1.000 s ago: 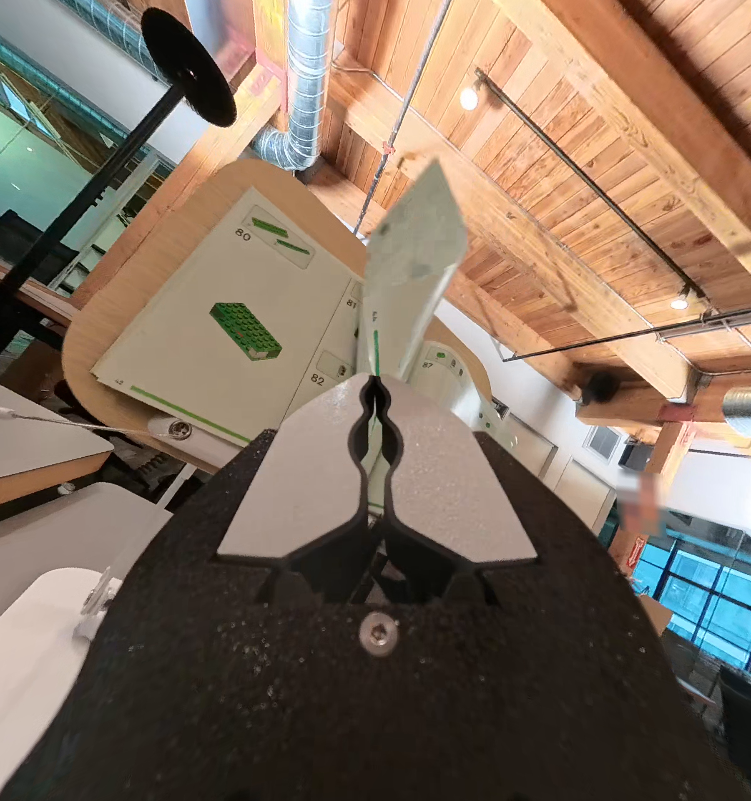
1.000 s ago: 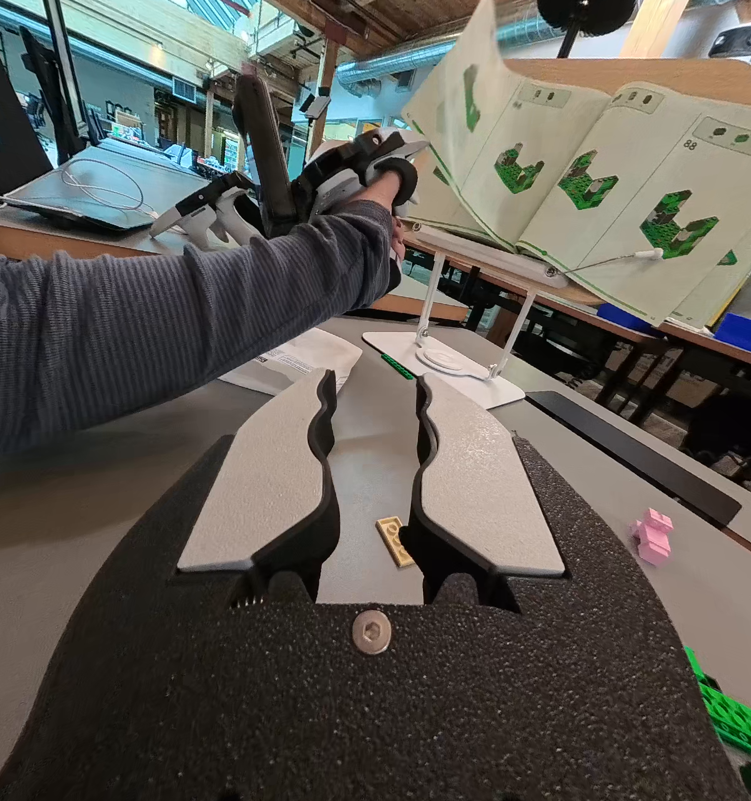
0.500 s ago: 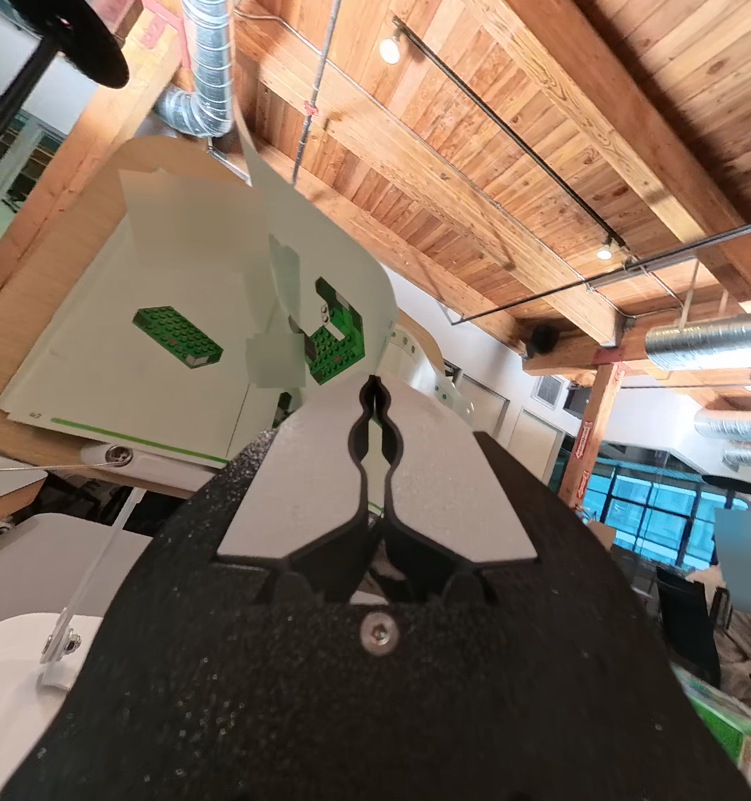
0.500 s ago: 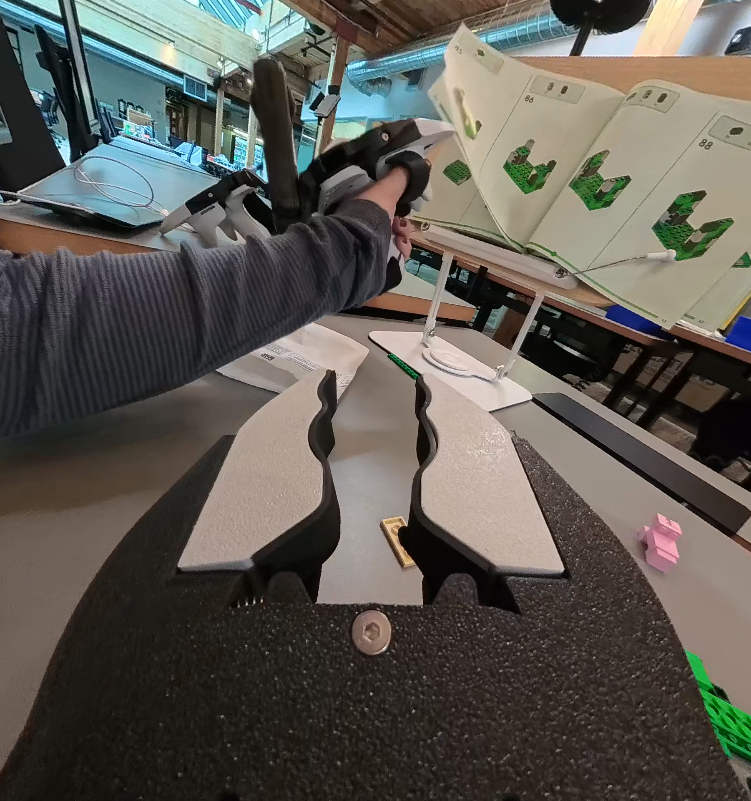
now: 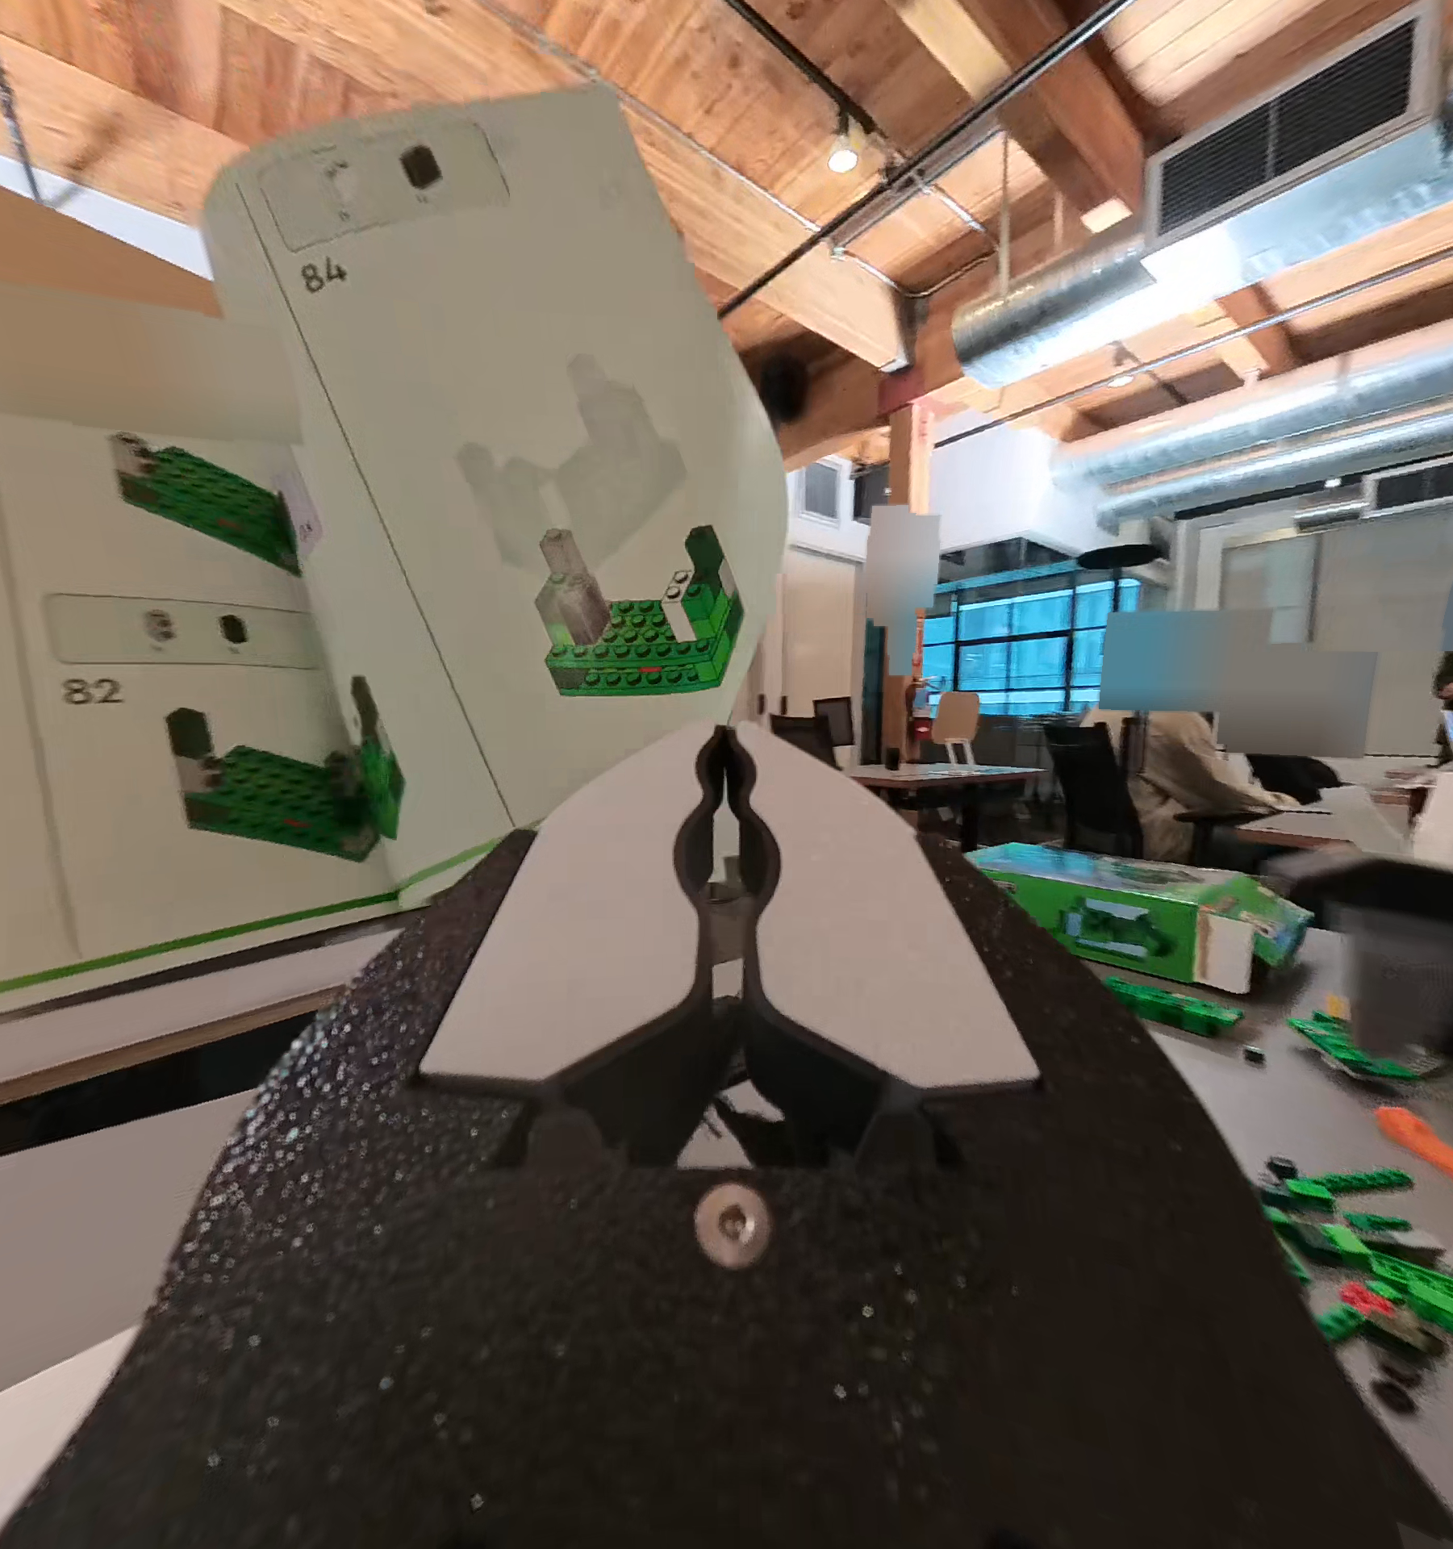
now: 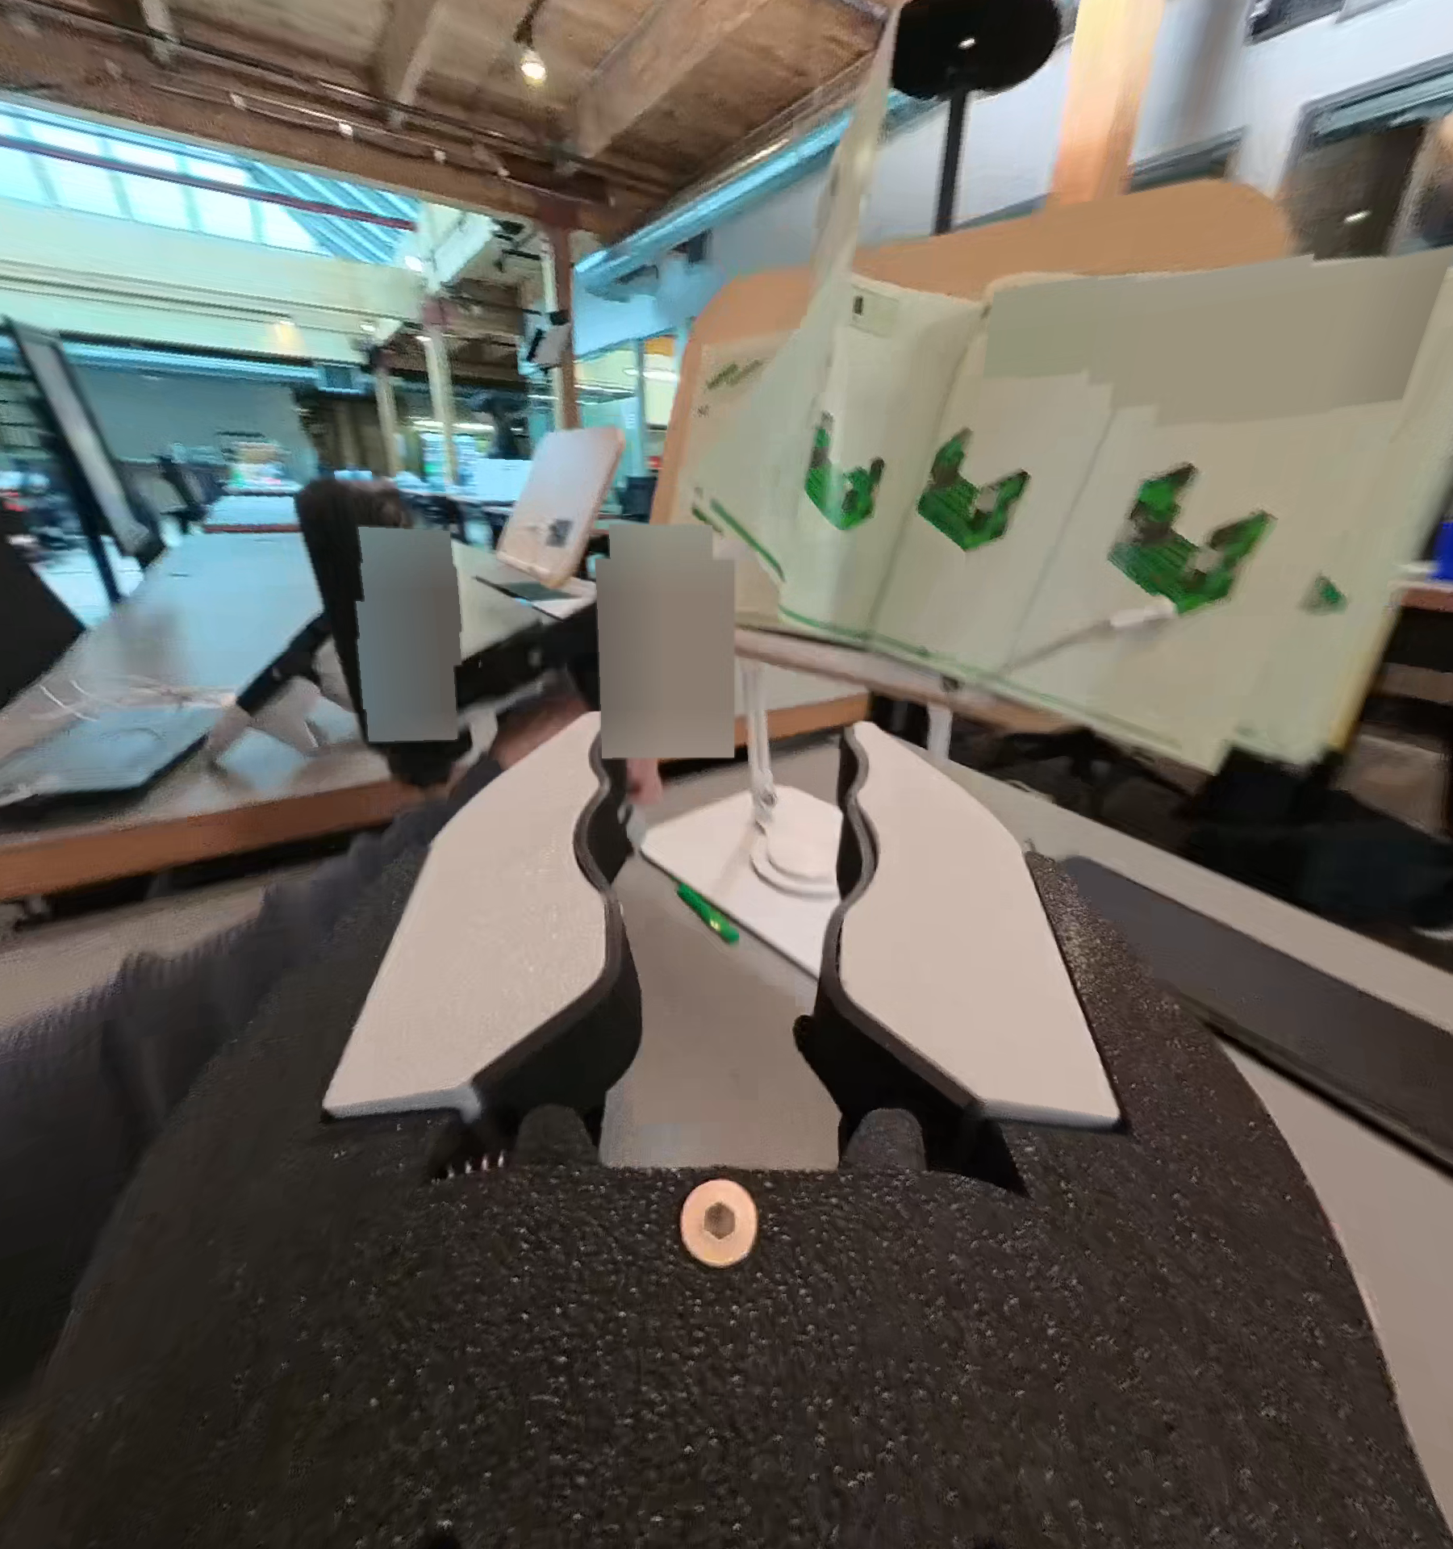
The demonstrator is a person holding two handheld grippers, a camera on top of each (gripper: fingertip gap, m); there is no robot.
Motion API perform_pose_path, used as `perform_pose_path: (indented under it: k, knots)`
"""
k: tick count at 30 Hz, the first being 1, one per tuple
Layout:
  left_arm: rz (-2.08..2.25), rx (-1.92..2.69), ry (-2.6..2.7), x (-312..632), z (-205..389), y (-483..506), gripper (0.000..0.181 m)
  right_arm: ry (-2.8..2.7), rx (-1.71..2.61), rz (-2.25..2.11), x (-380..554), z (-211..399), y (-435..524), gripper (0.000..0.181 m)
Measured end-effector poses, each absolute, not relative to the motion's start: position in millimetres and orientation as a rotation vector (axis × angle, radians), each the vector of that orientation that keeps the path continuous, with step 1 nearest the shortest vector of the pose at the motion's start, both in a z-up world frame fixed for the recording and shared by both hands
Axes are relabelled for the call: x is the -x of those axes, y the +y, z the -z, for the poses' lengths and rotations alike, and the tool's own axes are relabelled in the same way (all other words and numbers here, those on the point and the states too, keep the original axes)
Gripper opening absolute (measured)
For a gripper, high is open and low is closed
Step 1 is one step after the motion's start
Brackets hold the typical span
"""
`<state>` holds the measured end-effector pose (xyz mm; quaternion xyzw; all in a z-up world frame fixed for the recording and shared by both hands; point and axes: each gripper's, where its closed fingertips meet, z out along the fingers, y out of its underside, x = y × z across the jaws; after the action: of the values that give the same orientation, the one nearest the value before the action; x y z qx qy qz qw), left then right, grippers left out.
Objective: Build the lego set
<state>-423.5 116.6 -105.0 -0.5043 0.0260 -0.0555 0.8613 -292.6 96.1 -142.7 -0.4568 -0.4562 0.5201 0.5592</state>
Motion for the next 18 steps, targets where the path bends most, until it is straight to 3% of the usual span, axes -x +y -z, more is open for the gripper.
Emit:
perform_pose_path:
  k: [7, 18]
  knots:
    - [0.138, 1.096, 0.134, 412.4, 108.1, 118.6, 0.0, -1.047, 1.035, -1.763, 382.8, 73.7, 111.6, 0.059]
    - [0.148, 1.201, 0.286, 388.0, 116.6, 126.0, 0.0, -0.928, 0.919, -2.13, 390.0, 63.5, 136.9, 0.061]
